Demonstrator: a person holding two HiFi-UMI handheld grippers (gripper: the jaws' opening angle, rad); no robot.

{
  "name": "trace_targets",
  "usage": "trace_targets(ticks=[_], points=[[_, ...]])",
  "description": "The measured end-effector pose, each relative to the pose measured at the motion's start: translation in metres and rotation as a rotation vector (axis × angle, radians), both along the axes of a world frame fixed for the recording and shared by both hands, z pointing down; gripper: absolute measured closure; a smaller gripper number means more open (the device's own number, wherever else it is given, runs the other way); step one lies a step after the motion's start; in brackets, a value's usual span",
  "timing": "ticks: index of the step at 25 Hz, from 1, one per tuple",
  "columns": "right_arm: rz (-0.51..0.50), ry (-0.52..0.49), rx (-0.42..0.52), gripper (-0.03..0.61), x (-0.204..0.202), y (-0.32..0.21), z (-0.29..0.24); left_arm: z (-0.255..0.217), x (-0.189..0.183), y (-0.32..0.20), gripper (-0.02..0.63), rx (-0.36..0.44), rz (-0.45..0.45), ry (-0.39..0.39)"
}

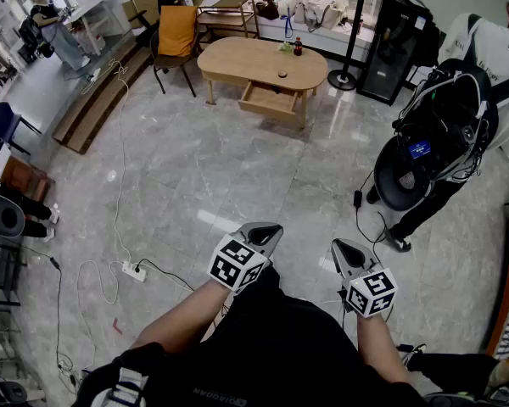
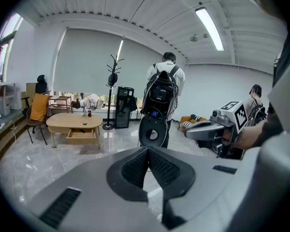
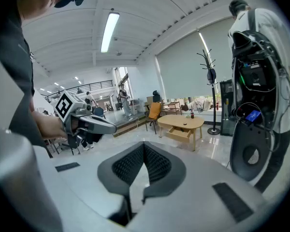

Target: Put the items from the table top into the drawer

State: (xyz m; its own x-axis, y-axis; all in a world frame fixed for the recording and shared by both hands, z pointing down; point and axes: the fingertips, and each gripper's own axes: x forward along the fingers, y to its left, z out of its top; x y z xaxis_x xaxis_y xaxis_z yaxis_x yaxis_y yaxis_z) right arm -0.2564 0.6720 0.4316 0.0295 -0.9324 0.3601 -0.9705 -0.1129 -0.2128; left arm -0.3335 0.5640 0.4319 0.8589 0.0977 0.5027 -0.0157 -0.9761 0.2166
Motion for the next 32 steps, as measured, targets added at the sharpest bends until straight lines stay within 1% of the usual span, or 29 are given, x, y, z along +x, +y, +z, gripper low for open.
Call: trace_targets(ticks=[6,10,13,18,23,25,29,32], points=[[0.001,-0.017,-0.005,0.575,0.002,-0.010,0.007,0.008,0.002,-0.012,0.609,-0.014,-0.009,-0.014],[0.004,-0.033,-0.012,0.575,0.009,-0.021,0.014,0.015,0.010,-0.021,0.609,-0.028,-0.008,-0.025],[0.003,-0.048,-0.027,0.575,0.019,-0.038,0.022,0.021,0.023,-0.036,0.609,-0.040,-0.008,-0.032],[-0.048,-0.034,-0.019,0.574,0.037,-0.087,0.019,0.028,0.051,-0.077,0.609,-0.052,-0.015,-0.026],[-0.106,0.021,-0.038,0.574,0.051,-0.146,-0.003,0.010,0.080,-0.131,0.609,-0.049,-0.019,0.006],[-0.101,0.031,-0.046,0.574,0.058,-0.168,-0.009,0.005,0.082,-0.150,0.609,-0.045,-0.011,0.012],[-0.065,0.013,-0.068,0.574,0.069,-0.206,-0.008,0.005,0.080,-0.186,0.609,-0.035,0.008,0.018],[-0.058,0.011,-0.090,0.574,0.076,-0.234,-0.005,0.005,0.081,-0.215,0.609,-0.031,-0.004,0.018]])
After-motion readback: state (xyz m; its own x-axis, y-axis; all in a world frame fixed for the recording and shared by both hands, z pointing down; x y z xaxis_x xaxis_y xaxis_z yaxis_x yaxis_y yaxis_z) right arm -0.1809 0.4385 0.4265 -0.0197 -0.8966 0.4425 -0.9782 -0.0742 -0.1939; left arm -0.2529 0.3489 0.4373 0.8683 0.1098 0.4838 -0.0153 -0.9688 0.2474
